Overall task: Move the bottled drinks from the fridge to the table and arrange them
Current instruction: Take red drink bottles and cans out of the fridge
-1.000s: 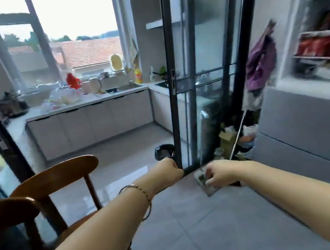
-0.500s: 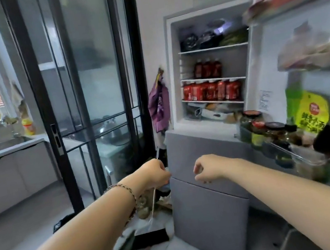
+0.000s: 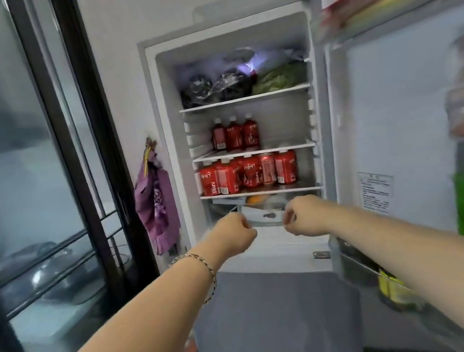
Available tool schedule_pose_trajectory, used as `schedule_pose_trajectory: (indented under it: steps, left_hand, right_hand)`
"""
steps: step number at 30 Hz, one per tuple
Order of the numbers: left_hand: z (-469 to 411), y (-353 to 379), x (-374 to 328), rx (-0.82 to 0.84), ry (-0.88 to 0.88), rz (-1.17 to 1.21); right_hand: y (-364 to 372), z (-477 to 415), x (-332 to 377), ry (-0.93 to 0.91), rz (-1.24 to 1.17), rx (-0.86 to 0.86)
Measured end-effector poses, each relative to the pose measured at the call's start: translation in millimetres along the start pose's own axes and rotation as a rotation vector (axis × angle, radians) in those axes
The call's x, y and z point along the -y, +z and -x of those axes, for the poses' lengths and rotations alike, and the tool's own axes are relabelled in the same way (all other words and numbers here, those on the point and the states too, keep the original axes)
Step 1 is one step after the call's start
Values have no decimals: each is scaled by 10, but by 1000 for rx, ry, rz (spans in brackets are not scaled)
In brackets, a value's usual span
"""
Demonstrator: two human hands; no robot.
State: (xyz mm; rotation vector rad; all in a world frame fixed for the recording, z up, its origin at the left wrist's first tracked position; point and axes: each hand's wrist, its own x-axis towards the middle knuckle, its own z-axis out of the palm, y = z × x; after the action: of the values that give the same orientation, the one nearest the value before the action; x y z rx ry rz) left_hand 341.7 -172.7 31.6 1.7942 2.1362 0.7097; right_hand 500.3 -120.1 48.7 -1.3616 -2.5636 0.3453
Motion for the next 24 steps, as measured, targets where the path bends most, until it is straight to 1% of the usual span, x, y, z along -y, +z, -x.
schedule_pose_trajectory:
  steps: [3, 6, 9, 11, 12, 14, 16, 19, 21, 24]
  left_hand:
    - [-623, -29, 43, -31, 38, 29]
    - [-1282, -93, 111, -135, 61, 82]
    - [-1893, -211, 151, -254, 75, 149]
    - [-2352, -320, 165, -326, 74, 186]
    - [-2476, -366, 172, -343, 73, 200]
    - [-2945, -474, 213, -382, 65, 225]
    - [-3190, -554, 242, -407, 64, 256]
    - [-3745, -610, 342, -407, 54, 309]
    - [-4048, -615, 426, -404, 46, 323]
    - [-4575, -641, 556, -386, 19, 284]
  right_hand:
    - [-100, -603, -73, 10, -10, -110]
    - [-189, -1279, -174, -39, -31, -232]
    - [-302, -1924, -302, -73, -103, -363]
    - [-444, -2420, -390, -61, -135, -404]
    - [-505, -2549, -403, -52, -145, -405]
    - [-641, -3081, -475, -39, -176, -418]
    - [-697, -3368, -508, -2, -200, -428]
    - [-705, -3988, -582, 32, -208, -449]
    - [-648, -4302, -639, 38, -179, -425]
    - [-560, -4853, -775, 93, -121, -342]
